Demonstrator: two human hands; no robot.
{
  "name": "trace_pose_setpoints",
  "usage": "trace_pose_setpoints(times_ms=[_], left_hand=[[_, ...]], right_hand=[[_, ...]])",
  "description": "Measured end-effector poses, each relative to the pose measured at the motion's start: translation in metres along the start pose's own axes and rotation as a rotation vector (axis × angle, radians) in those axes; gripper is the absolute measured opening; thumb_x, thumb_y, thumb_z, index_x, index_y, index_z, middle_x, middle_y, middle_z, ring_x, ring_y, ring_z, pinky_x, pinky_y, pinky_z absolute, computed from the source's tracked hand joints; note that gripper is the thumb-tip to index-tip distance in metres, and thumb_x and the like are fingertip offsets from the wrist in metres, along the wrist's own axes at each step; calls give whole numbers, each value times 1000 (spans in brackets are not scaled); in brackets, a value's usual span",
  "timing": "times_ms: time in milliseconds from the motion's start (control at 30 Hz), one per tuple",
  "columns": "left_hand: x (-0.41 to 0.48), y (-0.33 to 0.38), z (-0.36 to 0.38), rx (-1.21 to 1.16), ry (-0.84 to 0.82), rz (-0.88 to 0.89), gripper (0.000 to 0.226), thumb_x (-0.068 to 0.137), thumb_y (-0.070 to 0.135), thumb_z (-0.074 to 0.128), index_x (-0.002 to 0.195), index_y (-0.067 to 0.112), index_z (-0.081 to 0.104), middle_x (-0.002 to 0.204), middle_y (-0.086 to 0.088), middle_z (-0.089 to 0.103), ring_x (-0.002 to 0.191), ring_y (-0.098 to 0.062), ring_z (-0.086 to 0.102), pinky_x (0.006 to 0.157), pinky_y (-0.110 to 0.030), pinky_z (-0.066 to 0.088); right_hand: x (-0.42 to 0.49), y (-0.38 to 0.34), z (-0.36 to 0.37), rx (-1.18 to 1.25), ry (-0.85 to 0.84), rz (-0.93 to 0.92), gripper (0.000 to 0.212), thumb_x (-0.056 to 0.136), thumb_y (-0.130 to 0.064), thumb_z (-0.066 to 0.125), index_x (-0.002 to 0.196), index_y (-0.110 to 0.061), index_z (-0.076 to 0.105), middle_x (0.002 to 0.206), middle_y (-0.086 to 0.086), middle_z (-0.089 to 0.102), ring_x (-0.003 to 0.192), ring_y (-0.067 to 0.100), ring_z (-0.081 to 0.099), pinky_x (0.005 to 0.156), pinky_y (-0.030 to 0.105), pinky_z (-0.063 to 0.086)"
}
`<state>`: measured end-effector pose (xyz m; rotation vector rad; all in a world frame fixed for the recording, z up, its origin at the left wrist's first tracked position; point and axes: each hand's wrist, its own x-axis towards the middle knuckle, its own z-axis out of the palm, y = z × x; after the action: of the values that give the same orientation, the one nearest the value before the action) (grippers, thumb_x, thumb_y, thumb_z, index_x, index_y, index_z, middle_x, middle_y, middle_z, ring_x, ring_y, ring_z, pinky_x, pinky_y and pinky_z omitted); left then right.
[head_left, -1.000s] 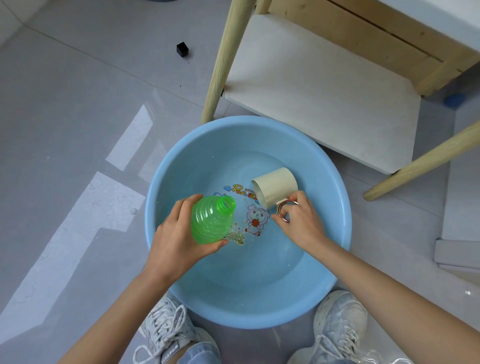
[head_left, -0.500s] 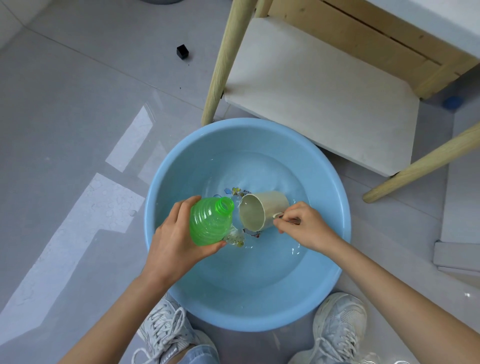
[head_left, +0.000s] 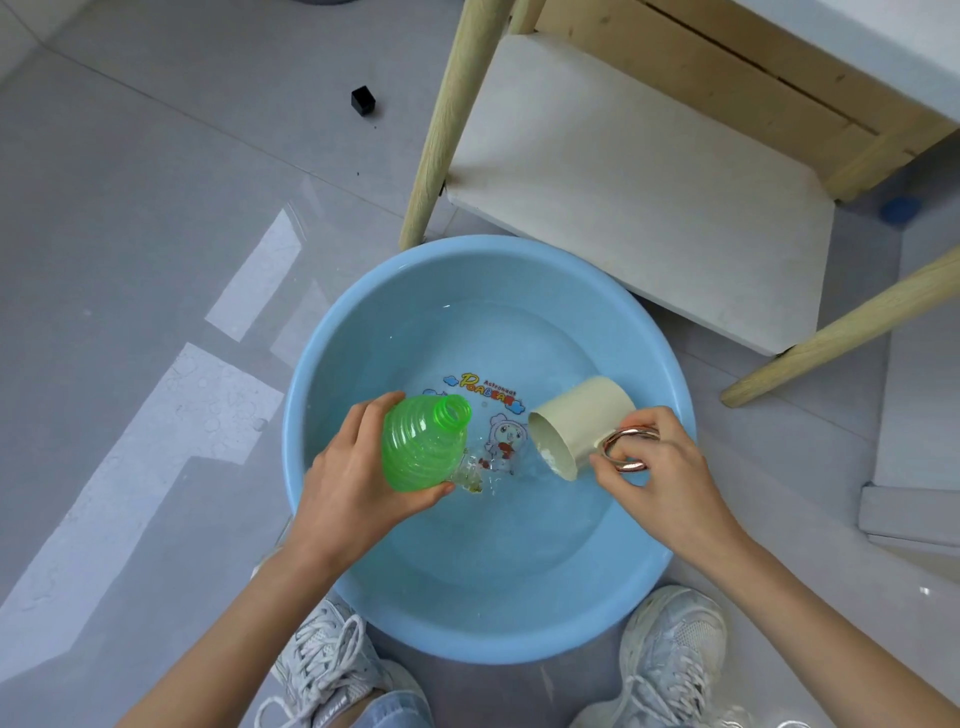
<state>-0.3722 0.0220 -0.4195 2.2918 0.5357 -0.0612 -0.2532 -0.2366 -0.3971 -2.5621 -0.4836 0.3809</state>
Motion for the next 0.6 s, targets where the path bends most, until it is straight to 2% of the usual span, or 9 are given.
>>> trace_pose_setpoints(times_ms=[67, 167, 233, 267, 333, 400, 433, 533, 600], left_hand=[[1, 1, 1, 7, -5, 2, 94, 53, 53, 86, 132, 26, 43, 127, 10, 50, 111, -19, 56, 84, -37, 47], [2, 2, 3, 18, -6, 3, 92, 54, 50, 86, 133, 25, 43, 128, 11, 50, 112, -19, 55, 83, -36, 44], [2, 4, 3, 20, -9, 7, 92, 54, 51, 85, 132, 26, 43, 127, 11, 49, 111, -19, 55, 82, -35, 44], [3, 5, 3, 20, -11, 11, 92, 54, 51, 85, 133, 26, 43, 127, 11, 49, 111, -19, 55, 81, -35, 44], [3, 7, 2, 21, -12, 20, 92, 54, 52, 84, 132, 27, 43, 127, 11, 50, 110, -19, 55, 81, -35, 44], [4, 9, 1, 20, -16, 34, 93, 54, 53, 84, 132, 28, 42, 127, 12, 49, 109, -19, 56, 80, -35, 45], [4, 10, 1, 20, -15, 42, 93, 54, 53, 84, 133, 29, 42, 127, 12, 49, 109, -19, 56, 80, -35, 45], [5, 11, 1, 31, -4, 73, 94, 54, 52, 85, 133, 28, 41, 129, 11, 49, 108, -20, 56, 78, -32, 44], [6, 10, 2, 23, 1, 97, 94, 54, 54, 84, 134, 27, 41, 129, 11, 48, 109, -19, 56, 79, -29, 42]], right_hand=[[1, -5, -8, 137, 16, 112, 20, 79, -10, 76, 61, -14, 69, 96, 4, 55, 83, -4, 60, 78, 3, 42], [4, -18, -24, 411, -52, 269, 27, 84, -11, 71, 58, -15, 70, 97, 6, 62, 76, -7, 60, 71, 3, 41], [3, -25, -33, 559, -83, 306, 32, 86, -13, 69, 53, -17, 70, 97, 6, 67, 79, -2, 63, 75, 8, 44], [2, -28, -36, 613, -96, 309, 33, 85, -17, 71, 52, -19, 70, 96, 2, 69, 85, 3, 65, 83, 16, 48], [0, -33, -41, 702, -117, 318, 30, 76, -38, 76, 55, -17, 70, 92, -3, 71, 96, 12, 66, 98, 35, 47], [-1, -37, -47, 783, -129, 309, 51, 58, -63, 78, 59, -13, 70, 94, 1, 70, 101, 18, 66, 99, 38, 46], [-1, -39, -50, 823, -129, 295, 60, 54, -69, 77, 60, -11, 70, 94, 4, 69, 103, 20, 65, 98, 37, 46], [0, -50, -60, 985, -144, 267, 58, 54, -64, 81, 58, -8, 68, 90, 17, 66, 97, 22, 65, 91, 30, 51], [1, -56, -65, 1102, -130, 294, 52, 51, -56, 86, 55, -8, 66, 81, 18, 62, 88, 21, 66, 84, 26, 53]])
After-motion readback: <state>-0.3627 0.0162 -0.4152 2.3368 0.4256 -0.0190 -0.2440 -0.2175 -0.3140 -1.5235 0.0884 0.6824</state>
